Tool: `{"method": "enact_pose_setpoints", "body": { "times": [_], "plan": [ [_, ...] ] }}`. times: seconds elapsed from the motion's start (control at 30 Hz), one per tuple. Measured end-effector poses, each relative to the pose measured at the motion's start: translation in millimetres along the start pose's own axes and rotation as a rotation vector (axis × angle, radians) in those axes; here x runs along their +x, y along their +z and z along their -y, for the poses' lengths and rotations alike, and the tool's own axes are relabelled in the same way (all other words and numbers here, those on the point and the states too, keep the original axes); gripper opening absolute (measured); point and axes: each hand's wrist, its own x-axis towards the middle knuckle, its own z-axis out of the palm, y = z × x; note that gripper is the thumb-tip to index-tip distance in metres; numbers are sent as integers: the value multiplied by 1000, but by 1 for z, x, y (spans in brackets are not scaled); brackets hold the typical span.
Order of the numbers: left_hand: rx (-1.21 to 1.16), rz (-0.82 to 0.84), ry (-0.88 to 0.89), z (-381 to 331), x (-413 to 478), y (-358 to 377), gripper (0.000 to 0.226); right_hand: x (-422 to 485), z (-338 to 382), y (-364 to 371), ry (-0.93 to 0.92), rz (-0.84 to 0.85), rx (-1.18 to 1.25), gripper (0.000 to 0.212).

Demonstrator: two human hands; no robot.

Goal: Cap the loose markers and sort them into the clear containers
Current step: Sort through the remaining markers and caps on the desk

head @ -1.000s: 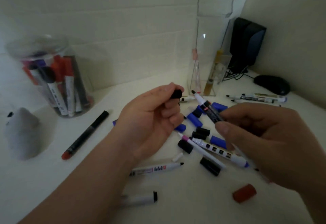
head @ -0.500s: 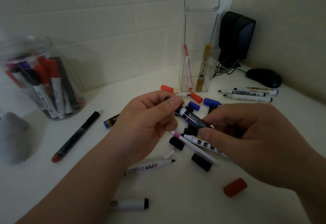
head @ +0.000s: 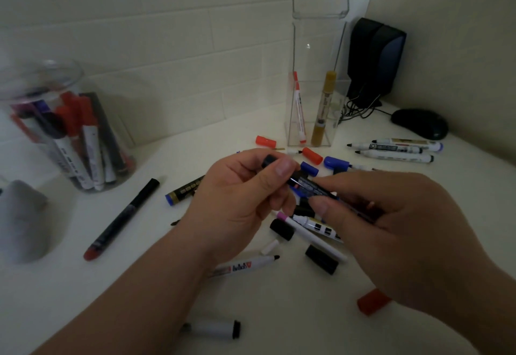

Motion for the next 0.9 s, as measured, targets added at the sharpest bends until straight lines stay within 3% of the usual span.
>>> {"method": "enact_pose_setpoints", "body": {
  "times": [0.13, 0.23, 0.33, 0.47, 0.53, 0.6, 0.77, 0.9],
  "plan": [
    [15, 8, -11, 2, 3, -4, 14, 11, -4, -3, 451, 253, 619, 20],
    [24, 0, -7, 2, 4, -2, 11, 15, -12, 0, 590, 330, 850, 23],
    [55, -37, -12, 2, 4, 0, 12, 15, -14, 6, 531, 315, 780, 22],
    [184, -127, -3, 0, 3, 7, 19, 17, -18, 9, 333, 216, 360, 17],
    [336, -195, 43, -3, 2, 12, 27, 16, -17, 11, 273, 199, 261, 9],
    [452, -242, 84, -4, 1, 16, 33, 16, -14, 15, 281, 178, 278, 16],
    [445, -382, 197, -3, -1, 15, 34, 22, -7, 11, 317, 59, 542, 68],
    [490, -484, 340, -9, -4, 8, 28, 59, 3, -20, 217, -215, 407, 56]
  ]
}}
